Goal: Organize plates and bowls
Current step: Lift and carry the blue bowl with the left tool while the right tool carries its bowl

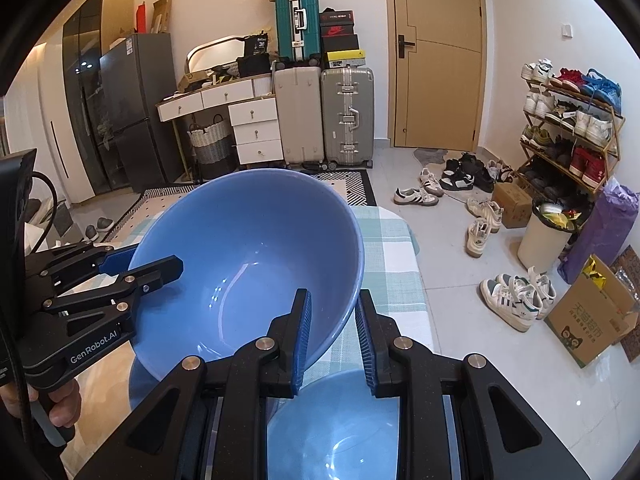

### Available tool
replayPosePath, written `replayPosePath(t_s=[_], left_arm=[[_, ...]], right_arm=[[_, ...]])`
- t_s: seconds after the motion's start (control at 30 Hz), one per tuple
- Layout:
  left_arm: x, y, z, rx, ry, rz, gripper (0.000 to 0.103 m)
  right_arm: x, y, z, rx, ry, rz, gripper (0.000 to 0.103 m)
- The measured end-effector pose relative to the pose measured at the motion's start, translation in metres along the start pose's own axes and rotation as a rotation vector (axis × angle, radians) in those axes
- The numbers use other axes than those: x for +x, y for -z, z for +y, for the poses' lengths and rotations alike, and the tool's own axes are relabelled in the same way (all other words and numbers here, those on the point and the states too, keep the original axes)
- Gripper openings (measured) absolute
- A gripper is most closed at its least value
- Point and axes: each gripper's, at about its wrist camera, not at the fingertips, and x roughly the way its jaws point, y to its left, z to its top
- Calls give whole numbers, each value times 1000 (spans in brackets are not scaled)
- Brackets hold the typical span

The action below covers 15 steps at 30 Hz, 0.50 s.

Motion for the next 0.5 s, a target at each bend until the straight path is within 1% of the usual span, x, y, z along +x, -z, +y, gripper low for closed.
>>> replayPosePath(t_s=[0.27,0.43,0.5], left_arm=[[-31,17,2,-21,-27,-11,23],[-44,31,1,-28,-37,-2,24],[-38,35,8,-35,-39,5,24]], right_arm=[[-7,9,17,-22,-20,-1,23],[-8,15,23,-22,-31,5,23],[-9,17,25,-23,-36,8,23]])
